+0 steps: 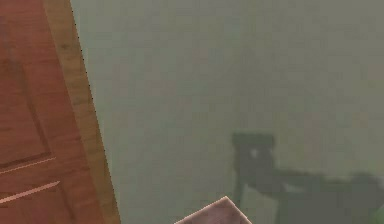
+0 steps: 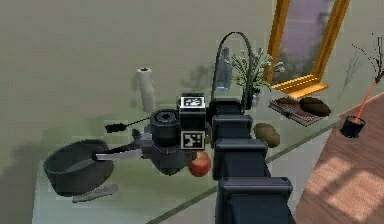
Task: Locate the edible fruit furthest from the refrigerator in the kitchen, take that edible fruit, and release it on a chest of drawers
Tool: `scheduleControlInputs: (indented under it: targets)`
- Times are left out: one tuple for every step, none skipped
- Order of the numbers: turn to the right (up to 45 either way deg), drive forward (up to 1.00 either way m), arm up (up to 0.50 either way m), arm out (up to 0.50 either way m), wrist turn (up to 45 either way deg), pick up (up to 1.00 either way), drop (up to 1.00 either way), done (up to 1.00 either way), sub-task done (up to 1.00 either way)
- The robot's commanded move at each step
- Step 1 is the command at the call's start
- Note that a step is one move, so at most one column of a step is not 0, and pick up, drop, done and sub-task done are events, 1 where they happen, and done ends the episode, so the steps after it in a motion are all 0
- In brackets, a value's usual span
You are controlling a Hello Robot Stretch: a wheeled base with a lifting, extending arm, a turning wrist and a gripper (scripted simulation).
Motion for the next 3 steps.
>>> scheduleControlInputs:
  targets:
    - [0.0,0.00,0.00,0.00,45.0,0.00,0.00,0.00,0.00]
    - [0.0,0.00,0.00,0.00,12.0,0.00,0.00,0.00,0.00]
    - [0.0,0.00,-0.12,0.00,0.0,0.00,0.00,0.00,0.00]
